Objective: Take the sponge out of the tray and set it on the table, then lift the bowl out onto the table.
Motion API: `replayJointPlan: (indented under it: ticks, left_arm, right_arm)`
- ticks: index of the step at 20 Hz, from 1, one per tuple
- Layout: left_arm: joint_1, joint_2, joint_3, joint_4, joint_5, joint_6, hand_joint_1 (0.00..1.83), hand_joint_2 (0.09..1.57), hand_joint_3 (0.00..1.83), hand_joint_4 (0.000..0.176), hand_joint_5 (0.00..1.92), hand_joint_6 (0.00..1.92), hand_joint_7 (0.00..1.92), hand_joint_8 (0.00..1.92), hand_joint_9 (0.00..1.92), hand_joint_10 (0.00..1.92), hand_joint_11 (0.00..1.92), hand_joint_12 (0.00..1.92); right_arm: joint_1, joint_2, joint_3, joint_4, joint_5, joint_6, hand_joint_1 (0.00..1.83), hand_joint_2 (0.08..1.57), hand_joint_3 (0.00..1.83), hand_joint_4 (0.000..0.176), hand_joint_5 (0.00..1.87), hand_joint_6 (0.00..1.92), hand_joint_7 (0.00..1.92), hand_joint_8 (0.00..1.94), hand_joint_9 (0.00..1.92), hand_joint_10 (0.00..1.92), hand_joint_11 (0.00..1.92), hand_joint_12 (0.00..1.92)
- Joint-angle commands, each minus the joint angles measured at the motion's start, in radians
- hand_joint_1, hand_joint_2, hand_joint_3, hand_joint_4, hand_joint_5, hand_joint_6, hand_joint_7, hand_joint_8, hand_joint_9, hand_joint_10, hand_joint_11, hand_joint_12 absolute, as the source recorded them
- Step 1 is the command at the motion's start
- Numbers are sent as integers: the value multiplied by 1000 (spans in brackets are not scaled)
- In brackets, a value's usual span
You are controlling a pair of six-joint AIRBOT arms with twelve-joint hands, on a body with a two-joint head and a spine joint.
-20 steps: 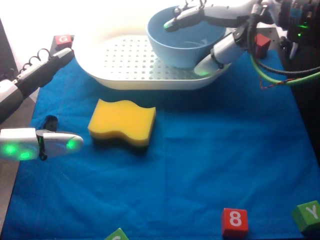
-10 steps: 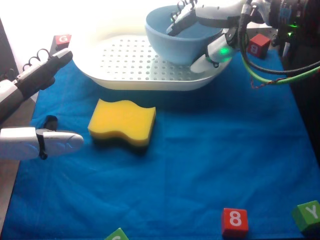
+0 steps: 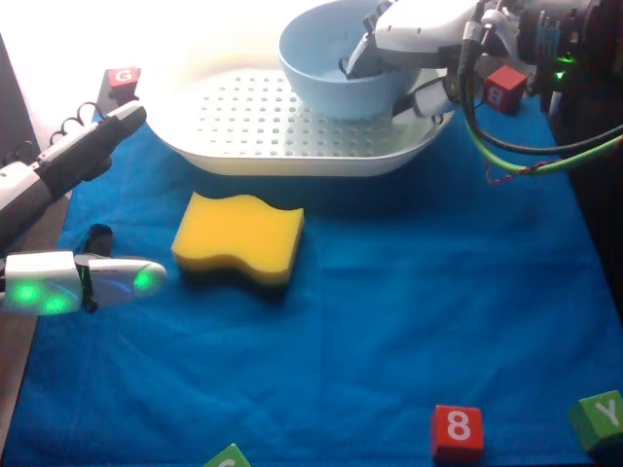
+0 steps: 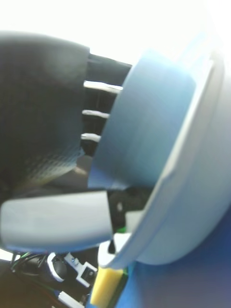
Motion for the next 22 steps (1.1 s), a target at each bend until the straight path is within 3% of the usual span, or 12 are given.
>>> replayJointPlan:
  ticks: [1, 2, 3, 4, 5, 6, 8, 11, 14, 15, 19, 22]
  left_arm:
    - [-3, -5, 5, -8, -124, -11, 731, 841, 7, 176, 0, 0, 0, 0, 0, 0, 81, 103]
    - [-3, -6, 5, -9, -124, -11, 732, 841, 6, 176, 0, 0, 0, 0, 0, 0, 74, 105]
    - [-2, -7, 5, -10, -124, -11, 734, 838, 4, 176, 0, 0, 0, 0, 0, 0, 79, 111]
    - [-2, -7, 5, -10, -124, -11, 729, 842, 5, 176, 0, 0, 0, 0, 0, 0, 83, 117]
    - [-2, -7, 5, -10, -124, -12, 728, 841, 4, 176, 0, 0, 0, 0, 0, 0, 88, 125]
    - [-1, -7, 5, -10, -124, -13, 729, 842, 4, 176, 0, 0, 0, 0, 0, 0, 82, 128]
    - [0, -8, 4, -11, -125, -15, 731, 854, 0, 176, 0, 0, 0, 0, 0, 0, 3, 342]
    - [3, -8, 4, -13, -128, -17, 729, 850, 0, 176, 0, 0, 0, 0, 0, 0, 0, 389]
    - [4, -9, 4, -14, -129, -19, 728, 852, 0, 176, 0, 0, 0, 0, 0, 0, 0, 410]
    - [5, -9, 4, -15, -132, -22, 723, 854, 0, 176, 0, 0, 0, 0, 0, 0, 0, 455]
    - [7, -10, 4, -16, -134, -24, 729, 856, 1, 176, 0, 0, 0, 0, 4, 2, 0, 462]
    - [8, -10, 4, -17, -136, -25, 730, 859, 1, 176, 0, 0, 0, 0, 14, 4, 0, 481]
  right_arm:
    - [11, -2, -2, 32, 29, 1, 1364, 1113, 0, 0, 888, 1048, 1000, 622, 1023, 1098, 794, 1111]
    - [11, -4, -5, 16, 29, 3, 1259, 1104, 0, 0, 948, 943, 1052, 877, 1093, 846, 907, 1298]
    - [11, -6, -5, 0, 29, 9, 1262, 1120, 1, 0, 970, 739, 1006, 1150, 1115, 1209, 968, 1626]
    - [11, -7, -5, -15, 29, 15, 1266, 1094, 1, 0, 1015, 834, 1036, 988, 1139, 1412, 1028, 1763]
    - [11, -8, -5, -27, 29, 23, 1200, 1064, 0, 0, 1101, 748, 1097, 1750, 1273, 1819, 1302, 1889]
    - [11, -8, -5, -29, 29, 25, 1186, 1059, 0, 0, 1113, 737, 1127, 1903, 1298, 1901, 1356, 1915]
    - [11, -8, -4, -33, 29, 26, 1167, 1088, 5, 0, 1040, 860, 1070, 1536, 1188, 1755, 1217, 1921]
    - [11, -8, -1, -38, 29, 28, 1163, 1098, 0, 0, 1019, 900, 1010, 1931, 1215, 1920, 1301, 1921]
    - [15, -8, 3, -79, 29, 52, 1138, 1141, 4, 0, 925, 1070, 949, 1722, 1080, 1908, 1164, 1921]
    - [30, -8, 14, -160, 29, 115, 1120, 1177, 4, 0, 758, 1525, 896, 1914, 1063, 1920, 1148, 1921]
    - [35, -10, 16, -192, 29, 118, 1385, 1146, 0, 0, 798, 1914, 937, 1941, 1142, 1921, 1275, 1921]
    - [37, -10, 16, -209, 29, 118, 1550, 1124, 0, 107, 880, 1921, 1084, 1941, 1305, 1921, 1431, 1921]
